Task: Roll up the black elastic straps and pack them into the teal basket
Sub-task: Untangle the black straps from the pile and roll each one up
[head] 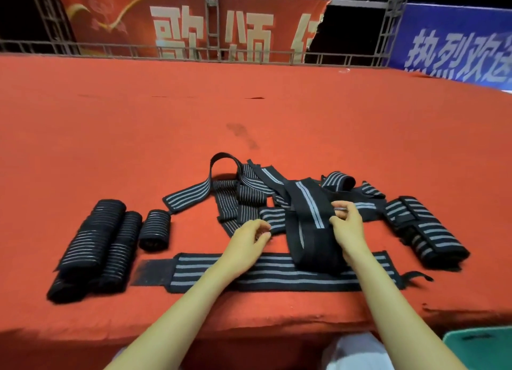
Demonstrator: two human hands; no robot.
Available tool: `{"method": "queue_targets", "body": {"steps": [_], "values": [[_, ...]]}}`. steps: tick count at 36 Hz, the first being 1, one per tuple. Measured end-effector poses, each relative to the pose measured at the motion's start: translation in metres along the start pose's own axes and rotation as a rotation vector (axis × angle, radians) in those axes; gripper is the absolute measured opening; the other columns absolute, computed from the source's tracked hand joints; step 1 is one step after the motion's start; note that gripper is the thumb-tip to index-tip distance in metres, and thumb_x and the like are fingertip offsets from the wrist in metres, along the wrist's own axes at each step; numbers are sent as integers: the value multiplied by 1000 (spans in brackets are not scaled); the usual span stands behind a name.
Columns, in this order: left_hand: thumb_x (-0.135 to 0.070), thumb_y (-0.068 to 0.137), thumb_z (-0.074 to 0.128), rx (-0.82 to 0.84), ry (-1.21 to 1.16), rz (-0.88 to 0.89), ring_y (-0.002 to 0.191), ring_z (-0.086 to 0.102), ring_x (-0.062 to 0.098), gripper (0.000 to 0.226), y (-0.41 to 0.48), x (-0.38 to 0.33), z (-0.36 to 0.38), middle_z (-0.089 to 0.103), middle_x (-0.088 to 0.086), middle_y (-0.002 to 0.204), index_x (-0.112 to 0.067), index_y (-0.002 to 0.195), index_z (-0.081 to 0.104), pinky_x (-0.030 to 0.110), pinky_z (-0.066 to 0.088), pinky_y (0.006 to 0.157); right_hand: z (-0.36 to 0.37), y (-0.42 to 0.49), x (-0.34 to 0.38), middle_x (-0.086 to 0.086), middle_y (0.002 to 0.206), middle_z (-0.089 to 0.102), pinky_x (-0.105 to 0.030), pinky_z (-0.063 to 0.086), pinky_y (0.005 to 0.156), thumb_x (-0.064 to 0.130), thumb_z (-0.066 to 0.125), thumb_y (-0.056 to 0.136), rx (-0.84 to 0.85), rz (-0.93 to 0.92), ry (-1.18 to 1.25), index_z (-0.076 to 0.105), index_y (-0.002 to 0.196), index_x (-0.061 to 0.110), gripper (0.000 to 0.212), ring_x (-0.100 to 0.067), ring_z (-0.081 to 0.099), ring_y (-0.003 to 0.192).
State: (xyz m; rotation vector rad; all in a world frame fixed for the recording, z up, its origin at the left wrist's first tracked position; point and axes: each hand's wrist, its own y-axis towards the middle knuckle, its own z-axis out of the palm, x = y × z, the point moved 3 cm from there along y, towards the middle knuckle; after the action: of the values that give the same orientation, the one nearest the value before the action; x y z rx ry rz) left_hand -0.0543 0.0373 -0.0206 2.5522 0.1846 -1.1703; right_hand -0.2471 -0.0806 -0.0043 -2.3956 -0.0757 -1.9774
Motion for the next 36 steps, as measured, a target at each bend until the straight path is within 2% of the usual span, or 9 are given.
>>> {"method": "queue_targets", "body": {"steps": [4, 7, 14, 18, 21, 25, 32, 34, 36], "values": [[-16, 90, 60, 19, 80, 2, 90, 53, 6, 26, 10, -2, 5, 57, 1, 111, -12, 116, 61, 10, 34, 85, -18, -6, -12, 3, 90, 55, -28, 45, 66, -9, 42, 87, -120, -21, 104, 52, 108, 17, 35, -14, 54, 75], [-18, 90, 61, 11, 68, -19, 100, 55, 13, 33, 21, -13, 13, 55, 1, 115, -11, 122, 59, 16, 36, 92, -26, -7, -22, -3, 95, 56, -29, 44, 72, -7, 45, 86, -155, 28, 128, 52, 108, 15, 32, -17, 54, 80], [-11, 91, 57, 171, 48, -1, 134, 38, 17, 50, 51, -39, 44, 44, 3, 143, -14, 139, 43, 28, 27, 112, -22, -13, -17, -4, 96, 69, -26, 49, 68, -10, 41, 80, 105, 92, 131, 66, 101, 13, 40, -17, 63, 86], [-15, 95, 54, 179, -77, -73, 126, 46, 15, 34, 63, -41, 53, 53, 1, 135, -12, 129, 50, 29, 35, 106, -21, -11, -5, -3, 95, 70, -24, 49, 67, -9, 42, 81, 172, 71, 132, 66, 101, 13, 39, -16, 63, 85], [-11, 93, 56, 145, -152, -104, 110, 55, 17, 23, 68, -40, 54, 59, 5, 118, -7, 116, 52, 25, 41, 95, -22, -6, 1, 0, 90, 70, -21, 48, 63, 3, 55, 89, 201, 52, 133, 65, 99, 13, 17, -10, 64, 77], [-6, 86, 65, 140, -354, -154, 81, 51, 7, 34, 68, -43, 47, 52, -2, 96, -8, 117, 52, 16, 44, 78, -24, 2, 11, -4, 91, 72, -27, 54, 73, 14, 63, 91, 184, -18, 135, 66, 97, 10, 8, -14, 67, 81], [-2, 84, 67, 84, -612, -161, 89, 59, 13, 43, 60, -50, 12, 57, -3, 93, -9, 125, 55, 30, 49, 90, -16, 3, 40, 1, 85, 71, -28, 53, 75, 12, 56, 95, 268, -100, 164, 64, 94, 10, 8, -13, 67, 82], [-7, 86, 66, 49, -550, -119, 98, 63, 13, 34, 54, -48, -1, 66, 0, 105, -10, 119, 62, 27, 50, 91, -7, -3, 47, 1, 84, 70, -24, 52, 72, 11, 54, 96, 299, -124, 180, 62, 97, 8, 9, -11, 67, 81], [-7, 88, 63, -14, -549, -115, 94, 65, 9, 22, 49, -44, -13, 71, -1, 103, -13, 109, 68, 19, 51, 80, 4, -7, 51, -1, 86, 70, -25, 53, 73, 11, 53, 96, 310, -120, 205, 62, 97, 9, 9, -12, 66, 81]]}}
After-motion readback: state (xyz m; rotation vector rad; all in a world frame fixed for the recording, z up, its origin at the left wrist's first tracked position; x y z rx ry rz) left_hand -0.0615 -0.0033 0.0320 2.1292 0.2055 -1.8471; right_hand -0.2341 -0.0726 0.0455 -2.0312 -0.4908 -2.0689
